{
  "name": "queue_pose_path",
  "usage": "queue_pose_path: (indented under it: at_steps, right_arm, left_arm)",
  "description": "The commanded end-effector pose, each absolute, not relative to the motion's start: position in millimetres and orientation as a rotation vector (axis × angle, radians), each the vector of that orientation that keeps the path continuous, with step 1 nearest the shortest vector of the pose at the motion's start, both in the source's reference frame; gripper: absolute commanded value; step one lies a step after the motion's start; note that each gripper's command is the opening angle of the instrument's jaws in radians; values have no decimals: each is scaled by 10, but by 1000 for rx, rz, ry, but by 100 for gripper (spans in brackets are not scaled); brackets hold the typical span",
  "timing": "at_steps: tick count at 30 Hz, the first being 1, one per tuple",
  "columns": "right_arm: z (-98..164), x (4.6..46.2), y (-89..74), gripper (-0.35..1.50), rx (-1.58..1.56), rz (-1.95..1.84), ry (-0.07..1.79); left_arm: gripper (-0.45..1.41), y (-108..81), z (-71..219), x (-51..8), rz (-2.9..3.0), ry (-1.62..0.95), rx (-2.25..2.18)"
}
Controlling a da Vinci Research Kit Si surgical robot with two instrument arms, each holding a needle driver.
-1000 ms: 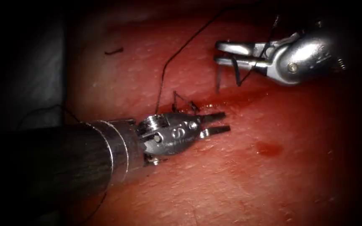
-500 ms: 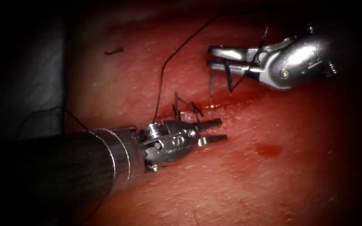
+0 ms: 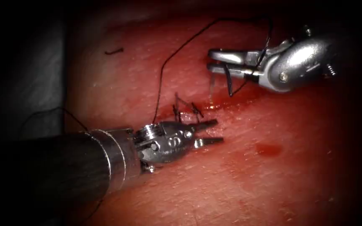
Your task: Wound Closure
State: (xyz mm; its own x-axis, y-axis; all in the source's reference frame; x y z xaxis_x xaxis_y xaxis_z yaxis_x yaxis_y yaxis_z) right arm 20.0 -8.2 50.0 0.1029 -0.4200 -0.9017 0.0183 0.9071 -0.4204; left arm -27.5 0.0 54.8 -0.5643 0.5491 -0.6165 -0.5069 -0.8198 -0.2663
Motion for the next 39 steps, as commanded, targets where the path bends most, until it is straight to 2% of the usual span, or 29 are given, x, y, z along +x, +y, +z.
queue_pose_path:
  at_steps: [1, 39]
  right_arm:
    - [506, 206, -91, -35, -337, -334, 1441]
    - [538, 208, -165, -35, -429, -455, 1422]
  left_arm:
    - [9, -1, 554, -281, 2346, -79, -953]
    - [9, 0, 546, -274, 2339, -94, -949]
